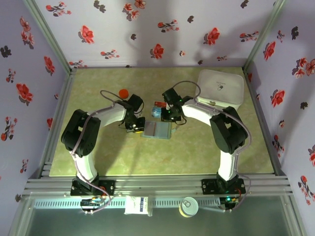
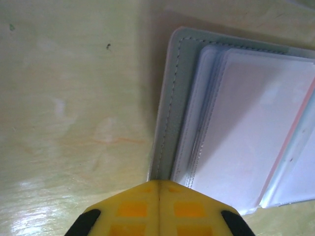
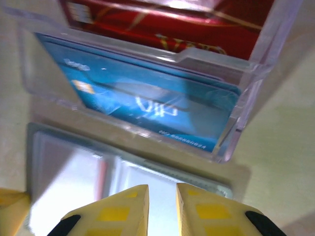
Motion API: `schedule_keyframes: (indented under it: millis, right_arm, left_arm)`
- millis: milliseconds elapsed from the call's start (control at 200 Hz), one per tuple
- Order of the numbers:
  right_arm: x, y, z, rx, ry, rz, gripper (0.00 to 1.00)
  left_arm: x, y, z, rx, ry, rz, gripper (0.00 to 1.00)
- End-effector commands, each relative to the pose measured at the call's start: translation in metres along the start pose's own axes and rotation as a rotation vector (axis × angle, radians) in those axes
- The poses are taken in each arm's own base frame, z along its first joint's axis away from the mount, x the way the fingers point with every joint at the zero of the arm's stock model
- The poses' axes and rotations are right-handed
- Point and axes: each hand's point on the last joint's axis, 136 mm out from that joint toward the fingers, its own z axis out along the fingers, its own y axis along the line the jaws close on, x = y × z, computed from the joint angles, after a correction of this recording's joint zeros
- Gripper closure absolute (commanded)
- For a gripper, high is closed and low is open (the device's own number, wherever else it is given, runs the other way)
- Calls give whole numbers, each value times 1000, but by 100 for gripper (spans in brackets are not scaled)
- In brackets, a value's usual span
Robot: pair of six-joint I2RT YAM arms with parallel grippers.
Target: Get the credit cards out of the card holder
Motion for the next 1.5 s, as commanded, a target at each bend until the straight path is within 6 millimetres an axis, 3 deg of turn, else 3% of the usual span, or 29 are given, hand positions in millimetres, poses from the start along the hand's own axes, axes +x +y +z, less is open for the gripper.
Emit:
schedule_keyframes:
  millis: [0,295,490,885,1155,1300,1495]
  right_arm:
    - [-18,-8,4,45,-44,5,78]
    - [-32,-17,12,72,-53,7,78]
    - [-33,-4,2,8,-45,18,78]
    - [10,43,-19,-144,36,36,77]
    - [35,78,-13,-255,90,58,75]
    - [43,86,-4,-303,112,102,75]
    - [49,82,6,-299,128,125,74]
  left_arm:
    - [3,1,-2,10,6,3,99]
    - [7,1,-2,19,15,-1,99]
    - [10,1,-3,28,16,-8,98]
    - [18,0,-6,46,13,-15,99]
    - [5,-5,-19,44,-43,-13,99]
    - [0,-9,-23,57,-55,-13,99]
    - [2,-9,-10,64,-23,-18,100]
